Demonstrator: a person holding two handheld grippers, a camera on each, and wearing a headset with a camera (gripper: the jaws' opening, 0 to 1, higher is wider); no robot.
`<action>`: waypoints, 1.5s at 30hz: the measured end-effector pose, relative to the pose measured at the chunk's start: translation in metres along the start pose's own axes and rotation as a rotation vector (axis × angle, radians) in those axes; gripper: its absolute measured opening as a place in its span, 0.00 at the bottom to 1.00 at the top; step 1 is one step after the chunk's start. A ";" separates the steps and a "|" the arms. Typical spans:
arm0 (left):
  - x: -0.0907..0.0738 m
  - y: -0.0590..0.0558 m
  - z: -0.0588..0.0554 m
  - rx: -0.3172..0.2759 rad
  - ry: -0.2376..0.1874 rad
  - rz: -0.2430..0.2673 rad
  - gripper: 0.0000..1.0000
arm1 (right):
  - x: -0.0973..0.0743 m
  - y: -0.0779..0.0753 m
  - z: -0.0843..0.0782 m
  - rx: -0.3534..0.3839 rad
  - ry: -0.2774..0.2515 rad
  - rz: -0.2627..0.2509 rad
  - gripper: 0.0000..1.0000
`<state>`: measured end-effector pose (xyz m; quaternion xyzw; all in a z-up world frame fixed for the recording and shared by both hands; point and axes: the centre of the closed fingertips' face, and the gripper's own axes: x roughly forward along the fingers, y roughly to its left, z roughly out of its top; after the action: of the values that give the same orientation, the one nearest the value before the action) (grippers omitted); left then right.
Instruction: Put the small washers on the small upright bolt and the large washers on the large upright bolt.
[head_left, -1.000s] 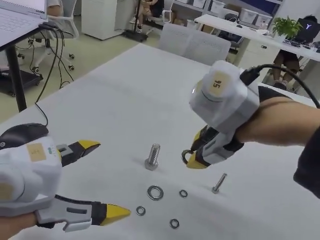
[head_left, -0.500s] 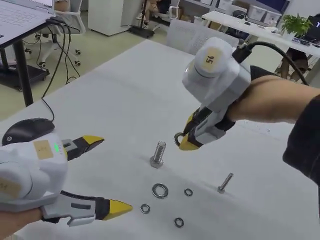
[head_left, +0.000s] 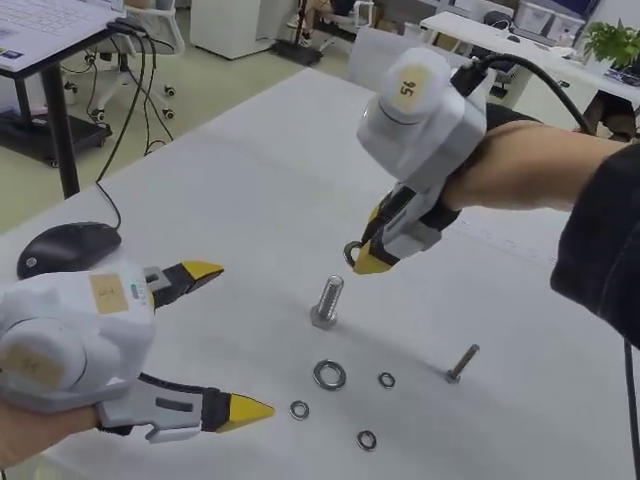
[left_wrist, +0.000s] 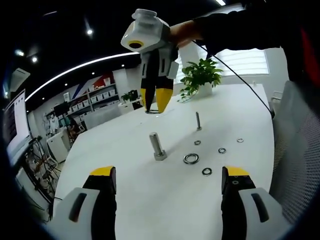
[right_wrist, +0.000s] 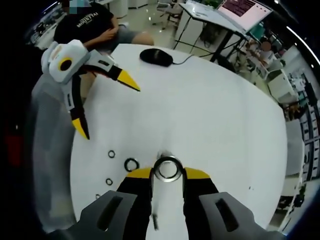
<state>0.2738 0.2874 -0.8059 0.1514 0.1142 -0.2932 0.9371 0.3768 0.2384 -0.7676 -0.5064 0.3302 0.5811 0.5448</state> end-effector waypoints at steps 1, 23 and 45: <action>0.000 0.000 0.000 0.005 -0.001 0.001 0.87 | 0.004 0.000 -0.001 0.001 0.005 0.009 0.23; 0.003 0.000 0.001 0.004 0.007 -0.003 0.85 | 0.037 -0.002 -0.006 -0.012 0.083 0.094 0.23; 0.006 0.001 -0.001 -0.002 0.013 -0.011 0.85 | 0.052 0.003 -0.007 -0.008 0.108 0.125 0.23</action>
<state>0.2792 0.2856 -0.8084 0.1515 0.1214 -0.2973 0.9348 0.3813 0.2470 -0.8189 -0.5175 0.3880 0.5870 0.4869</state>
